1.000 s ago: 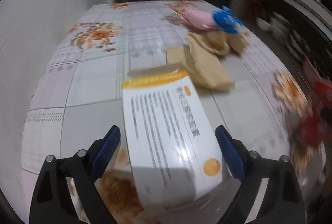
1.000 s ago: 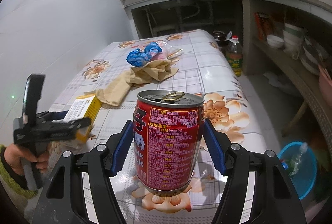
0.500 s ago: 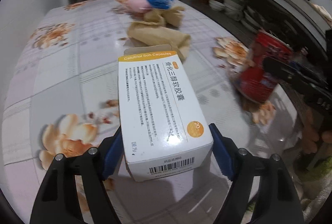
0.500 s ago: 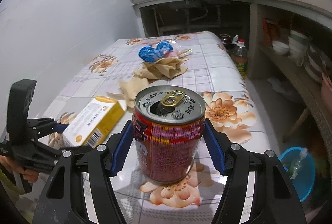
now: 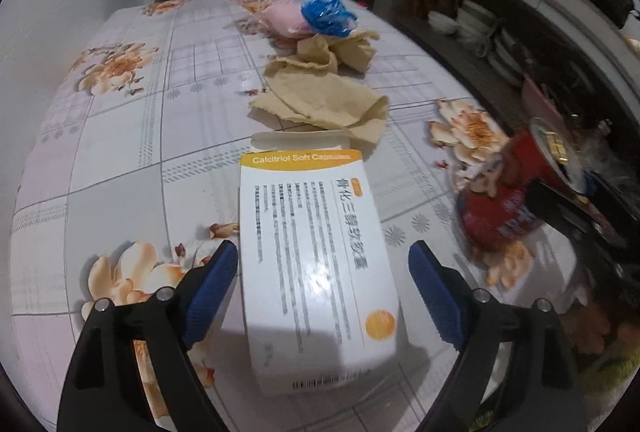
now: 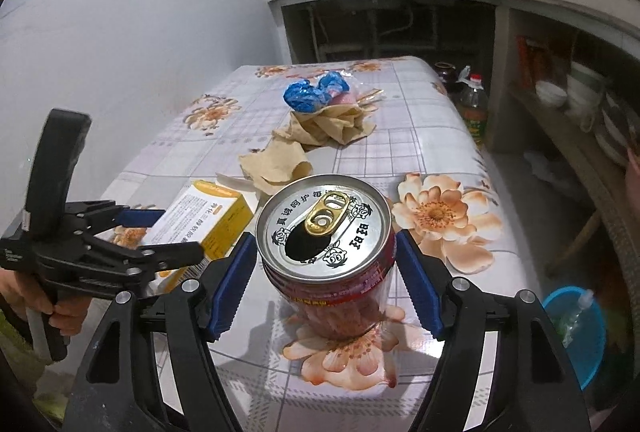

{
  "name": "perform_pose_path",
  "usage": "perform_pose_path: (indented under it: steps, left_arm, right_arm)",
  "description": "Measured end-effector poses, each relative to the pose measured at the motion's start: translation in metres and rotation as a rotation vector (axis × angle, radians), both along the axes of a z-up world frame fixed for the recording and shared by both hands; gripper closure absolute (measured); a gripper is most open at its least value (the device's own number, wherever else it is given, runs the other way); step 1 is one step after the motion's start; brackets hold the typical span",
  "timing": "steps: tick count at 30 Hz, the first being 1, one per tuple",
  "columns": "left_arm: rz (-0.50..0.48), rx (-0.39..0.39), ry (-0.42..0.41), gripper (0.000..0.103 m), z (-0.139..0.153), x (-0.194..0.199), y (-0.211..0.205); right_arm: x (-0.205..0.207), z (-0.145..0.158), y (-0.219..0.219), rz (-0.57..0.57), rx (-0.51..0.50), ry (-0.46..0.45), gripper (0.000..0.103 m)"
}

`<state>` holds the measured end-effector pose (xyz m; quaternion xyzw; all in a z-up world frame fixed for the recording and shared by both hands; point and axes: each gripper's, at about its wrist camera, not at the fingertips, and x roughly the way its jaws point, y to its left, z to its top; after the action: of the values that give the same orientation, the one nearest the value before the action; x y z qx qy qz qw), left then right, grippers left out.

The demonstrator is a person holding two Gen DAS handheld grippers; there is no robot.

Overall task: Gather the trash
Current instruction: 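Hold the Calcitriol box in the left gripper and the can in the right gripper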

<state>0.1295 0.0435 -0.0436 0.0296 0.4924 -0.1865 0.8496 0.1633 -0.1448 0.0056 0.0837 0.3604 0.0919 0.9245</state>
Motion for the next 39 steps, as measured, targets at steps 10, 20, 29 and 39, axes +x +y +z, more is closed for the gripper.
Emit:
perform_pose_path:
  steps: [10, 20, 29, 39]
  left_arm:
    - [0.005, 0.024, 0.019, 0.031, -0.009, -0.008, 0.000]
    - [0.017, 0.121, -0.006, 0.030, -0.013, -0.018, -0.008]
    - [0.012, 0.134, -0.025, 0.032, -0.011, -0.018, -0.013]
    - [0.002, 0.155, -0.070, 0.032, -0.001, -0.023, -0.016]
  right_arm:
    - [-0.007, 0.000, 0.004, 0.044, -0.017, 0.007, 0.040]
    - [-0.007, -0.007, 0.005, 0.051, -0.008, 0.037, 0.038]
    - [-0.004, -0.010, 0.006, 0.027, -0.007, 0.042, 0.039]
    - [-0.005, -0.010, 0.004, 0.013, 0.008, 0.045, 0.040]
